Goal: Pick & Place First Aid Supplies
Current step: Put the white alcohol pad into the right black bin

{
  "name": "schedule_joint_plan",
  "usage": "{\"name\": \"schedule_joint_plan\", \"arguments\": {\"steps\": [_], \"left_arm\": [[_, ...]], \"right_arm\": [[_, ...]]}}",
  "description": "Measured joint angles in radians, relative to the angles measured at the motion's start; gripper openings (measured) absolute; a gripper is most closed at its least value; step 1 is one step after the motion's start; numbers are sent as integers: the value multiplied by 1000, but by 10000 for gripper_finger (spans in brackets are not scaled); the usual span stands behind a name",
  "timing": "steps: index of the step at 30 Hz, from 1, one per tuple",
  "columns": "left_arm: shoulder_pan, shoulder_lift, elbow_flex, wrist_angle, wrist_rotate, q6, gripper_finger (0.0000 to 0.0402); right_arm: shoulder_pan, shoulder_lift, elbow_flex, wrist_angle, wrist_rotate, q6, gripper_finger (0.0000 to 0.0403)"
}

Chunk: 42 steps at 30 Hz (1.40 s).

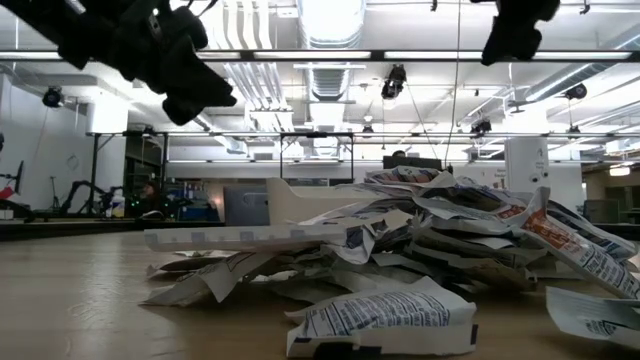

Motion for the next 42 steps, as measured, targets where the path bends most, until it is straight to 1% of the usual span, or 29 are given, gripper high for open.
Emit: {"name": "schedule_joint_plan", "arguments": {"steps": [3, 6, 11, 15, 20, 24, 28, 37, 42], "left_arm": [[-18, 0, 61, -110, -7, -12, 94], [-44, 10, 130, -212, -23, -31, 94], [-122, 58, 231, -340, -97, -81, 94], [-196, 124, 288, -361, -145, -136, 94], [-278, 237, 340, -363, -150, -222, 94], [-343, 350, 383, -366, -150, -296, 94], [-406, 464, 437, -366, -150, -362, 94], [-502, 682, 582, -424, -149, -433, 94], [-535, 798, 670, -539, -148, -491, 94]], "right_arm": [[0, -94, -111, 114, 0, 0, 63], [0, -183, -208, 188, -2, 8, 61], [0, -325, -348, 296, -14, 32, 60], [0, -429, -438, 354, -18, 66, 66], [0, -551, -538, 445, -19, 112, 75], [0, -635, -613, 540, -21, 126, 81], [0, -699, -661, 608, -37, 127, 85], [-1, -760, -694, 612, -39, 152, 83], [-1, -764, -711, 636, -45, 154, 84]]}}
